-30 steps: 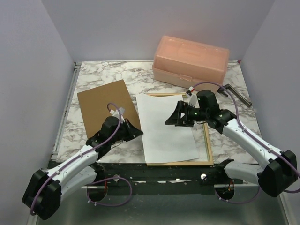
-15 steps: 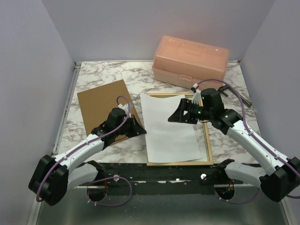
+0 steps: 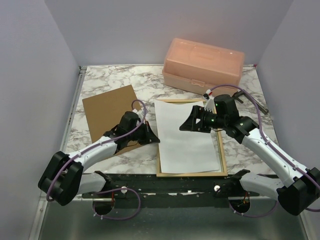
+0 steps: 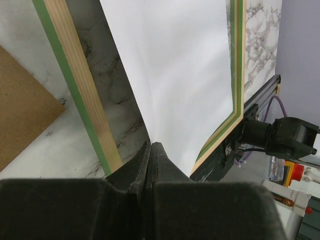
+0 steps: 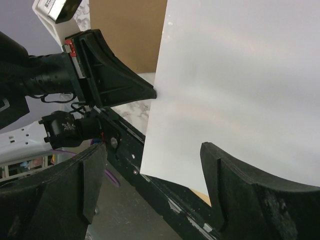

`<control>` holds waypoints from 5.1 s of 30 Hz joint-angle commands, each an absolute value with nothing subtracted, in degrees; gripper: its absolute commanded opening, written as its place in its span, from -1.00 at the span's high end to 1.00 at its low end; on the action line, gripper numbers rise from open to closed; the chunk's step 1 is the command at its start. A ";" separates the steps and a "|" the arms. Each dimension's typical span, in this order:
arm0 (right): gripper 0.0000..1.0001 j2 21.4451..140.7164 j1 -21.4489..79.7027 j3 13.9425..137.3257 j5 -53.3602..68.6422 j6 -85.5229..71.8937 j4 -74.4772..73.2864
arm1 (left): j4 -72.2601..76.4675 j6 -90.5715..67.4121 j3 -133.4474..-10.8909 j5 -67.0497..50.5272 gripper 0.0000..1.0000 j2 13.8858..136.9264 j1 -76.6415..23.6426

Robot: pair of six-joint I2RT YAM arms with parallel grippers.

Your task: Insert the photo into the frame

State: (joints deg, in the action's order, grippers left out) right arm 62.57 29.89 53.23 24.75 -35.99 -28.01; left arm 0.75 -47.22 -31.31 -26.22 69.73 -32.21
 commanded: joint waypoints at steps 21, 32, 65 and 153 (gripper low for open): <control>-0.66 61.45 29.62 52.15 23.95 -36.16 -27.78 | 7.71 -47.64 -37.43 -29.67 1.00 79.93 -35.04; -0.66 61.29 29.62 51.37 24.45 -36.45 -27.51 | 3.38 -45.22 -40.58 -26.97 1.00 83.03 -36.89; -0.69 63.01 29.57 48.43 27.18 -36.88 -25.39 | -24.32 -43.86 -39.69 5.04 -0.76 59.65 -39.38; -0.97 127.67 46.67 101.43 35.24 -35.92 -26.60 | -24.74 -35.51 -34.03 -16.62 -0.97 74.37 20.52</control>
